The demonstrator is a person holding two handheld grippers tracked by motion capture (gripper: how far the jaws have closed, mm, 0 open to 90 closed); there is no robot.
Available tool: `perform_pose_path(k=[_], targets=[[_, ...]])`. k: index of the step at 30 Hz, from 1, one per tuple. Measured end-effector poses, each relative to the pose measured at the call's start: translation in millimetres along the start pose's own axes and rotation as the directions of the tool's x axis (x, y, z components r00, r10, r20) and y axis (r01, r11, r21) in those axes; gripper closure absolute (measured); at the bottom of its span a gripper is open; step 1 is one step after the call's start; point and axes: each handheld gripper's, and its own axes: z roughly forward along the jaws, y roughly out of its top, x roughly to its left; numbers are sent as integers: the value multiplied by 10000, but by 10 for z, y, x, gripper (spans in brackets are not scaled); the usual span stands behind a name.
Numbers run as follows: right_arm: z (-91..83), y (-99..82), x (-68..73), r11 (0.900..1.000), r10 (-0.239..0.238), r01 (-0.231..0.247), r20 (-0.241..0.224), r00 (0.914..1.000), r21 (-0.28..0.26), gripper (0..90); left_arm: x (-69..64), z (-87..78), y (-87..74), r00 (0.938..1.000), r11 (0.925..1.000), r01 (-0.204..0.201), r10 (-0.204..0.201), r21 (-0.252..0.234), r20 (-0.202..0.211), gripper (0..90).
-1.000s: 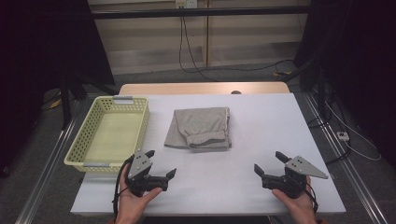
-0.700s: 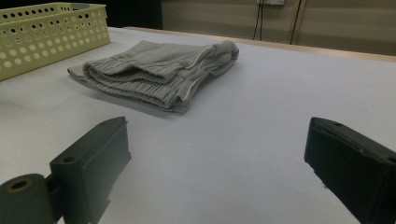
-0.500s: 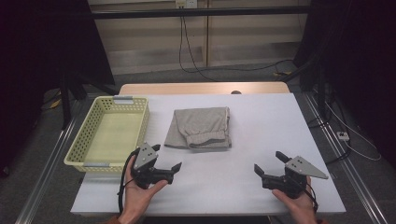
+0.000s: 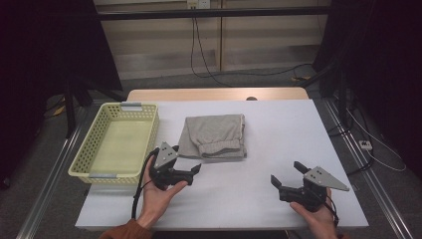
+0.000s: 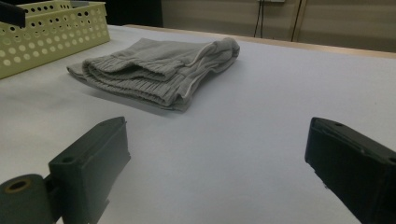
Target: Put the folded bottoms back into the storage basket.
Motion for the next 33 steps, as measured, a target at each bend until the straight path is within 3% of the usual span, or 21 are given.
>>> perform_pose_path(k=[11,13,20,22,26,33], targets=[[1,-1,1,10000,28,-28,-2,10000,4,60,97,201,158,9995,9987,301,-298,402,-66,51],[0,0,-2,10000,23,-23,-22,10000,-26,61,93,222,213,9997,9990,201,-195,407,-171,56],[5,-2,0,10000,-49,49,50,10000,-9,60,149,276,366,9978,9988,470,-463,127,-478,52],[3,-2,1,10000,-36,36,26,10000,-2,58,144,295,409,9970,9977,674,-670,97,-380,47],[3,-1,1,10000,0,0,13,10000,-7,58,145,345,493,9975,9989,472,-469,49,-531,49],[3,-1,3,10000,-24,23,-21,10000,-20,58,240,480,603,9956,9966,811,-804,118,-486,44]])
